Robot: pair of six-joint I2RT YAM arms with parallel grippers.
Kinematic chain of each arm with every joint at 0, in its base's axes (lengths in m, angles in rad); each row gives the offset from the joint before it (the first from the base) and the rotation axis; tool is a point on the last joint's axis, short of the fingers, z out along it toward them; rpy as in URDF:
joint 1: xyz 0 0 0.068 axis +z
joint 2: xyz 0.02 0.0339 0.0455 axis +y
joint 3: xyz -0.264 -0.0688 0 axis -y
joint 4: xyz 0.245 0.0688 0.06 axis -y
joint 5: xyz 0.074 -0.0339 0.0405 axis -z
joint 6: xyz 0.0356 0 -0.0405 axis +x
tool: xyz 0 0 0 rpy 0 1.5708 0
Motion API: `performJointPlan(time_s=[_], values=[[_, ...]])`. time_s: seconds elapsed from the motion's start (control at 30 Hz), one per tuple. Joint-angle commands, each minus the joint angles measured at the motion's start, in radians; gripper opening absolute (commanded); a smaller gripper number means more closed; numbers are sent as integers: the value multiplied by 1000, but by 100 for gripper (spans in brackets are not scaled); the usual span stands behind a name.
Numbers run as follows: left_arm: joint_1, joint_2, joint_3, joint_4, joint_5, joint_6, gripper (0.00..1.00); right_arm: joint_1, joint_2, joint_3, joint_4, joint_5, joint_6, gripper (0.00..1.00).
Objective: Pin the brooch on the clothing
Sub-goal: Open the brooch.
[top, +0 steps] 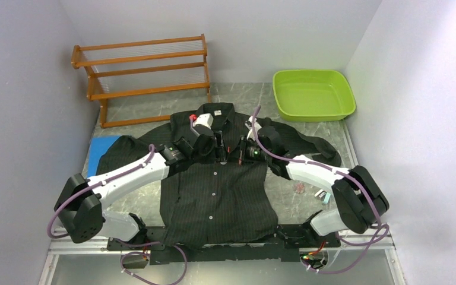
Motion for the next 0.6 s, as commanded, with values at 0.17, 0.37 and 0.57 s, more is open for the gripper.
performJointPlan(time_s=[0.17, 0.37, 0.57], values=[[87, -183, -137, 152, 295, 127, 74, -157, -196, -76, 73, -218, -151, 0], [109, -293, -254, 371, 526, 140, 65, -186, -262, -87, 91, -400, -250, 0], [113, -356, -318, 519, 667, 135, 57, -185, -319, -128, 288, -525, -146, 0]])
